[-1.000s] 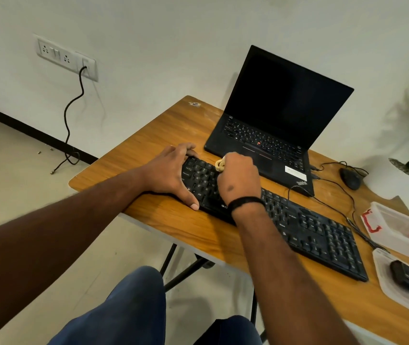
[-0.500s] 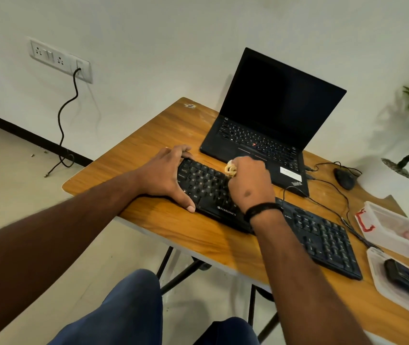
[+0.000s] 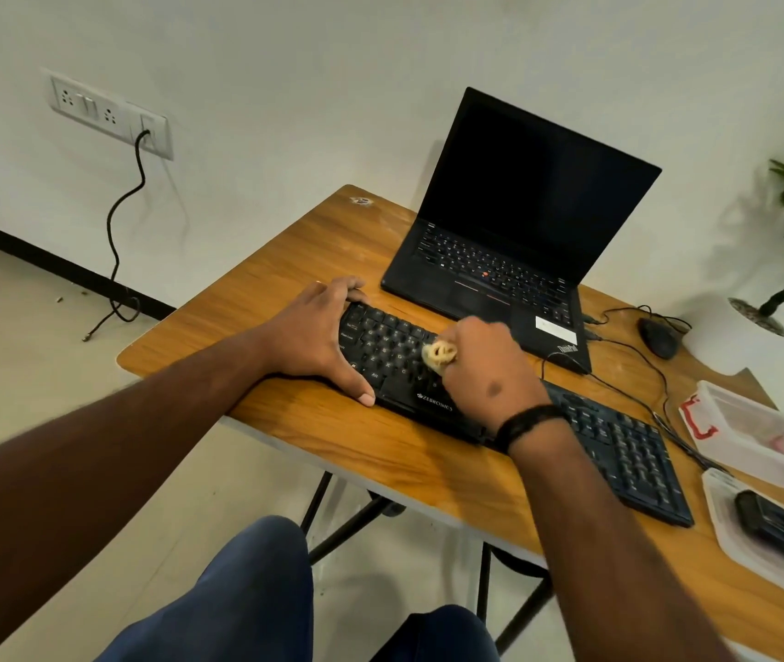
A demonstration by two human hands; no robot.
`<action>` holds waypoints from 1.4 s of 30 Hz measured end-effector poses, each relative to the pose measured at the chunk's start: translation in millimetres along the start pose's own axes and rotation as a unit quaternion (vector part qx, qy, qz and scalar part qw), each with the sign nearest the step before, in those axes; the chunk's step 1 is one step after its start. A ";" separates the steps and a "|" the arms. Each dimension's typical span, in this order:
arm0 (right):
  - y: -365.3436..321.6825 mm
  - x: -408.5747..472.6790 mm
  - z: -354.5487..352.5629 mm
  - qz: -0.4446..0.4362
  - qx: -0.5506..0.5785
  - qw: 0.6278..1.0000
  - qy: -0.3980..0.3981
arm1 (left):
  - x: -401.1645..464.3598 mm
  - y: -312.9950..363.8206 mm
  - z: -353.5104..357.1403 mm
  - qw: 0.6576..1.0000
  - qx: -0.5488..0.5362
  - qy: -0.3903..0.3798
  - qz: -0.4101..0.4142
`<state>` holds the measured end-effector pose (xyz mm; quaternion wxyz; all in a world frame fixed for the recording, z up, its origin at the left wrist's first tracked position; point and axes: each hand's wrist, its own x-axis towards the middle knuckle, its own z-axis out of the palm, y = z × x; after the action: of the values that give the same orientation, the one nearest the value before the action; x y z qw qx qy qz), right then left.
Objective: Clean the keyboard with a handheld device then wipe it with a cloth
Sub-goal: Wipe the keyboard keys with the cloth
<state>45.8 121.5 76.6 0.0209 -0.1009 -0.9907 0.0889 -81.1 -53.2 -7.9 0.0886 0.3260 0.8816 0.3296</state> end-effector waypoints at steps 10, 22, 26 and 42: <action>-40.4 -28.0 37.5 -0.047 -0.081 0.996 0.001 | 6.1 -6.9 3.1 1.000 0.011 0.006 -0.004; -60.3 -8.7 57.6 -0.152 -0.028 0.988 0.016 | 7.9 -10.0 5.3 1.000 0.000 0.017 0.016; -19.8 -25.3 52.6 -0.180 -0.056 0.982 0.004 | 6.5 -7.5 3.0 1.000 0.013 0.001 0.010; -46.7 -64.4 67.4 -0.041 -0.056 0.998 0.008 | 2.5 -1.5 3.5 1.000 -0.001 0.014 0.014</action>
<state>95.6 51.8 17.2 0.0271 -0.0621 -0.9972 0.0317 -82.5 -50.7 -11.4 0.0724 0.3334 0.8780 0.3356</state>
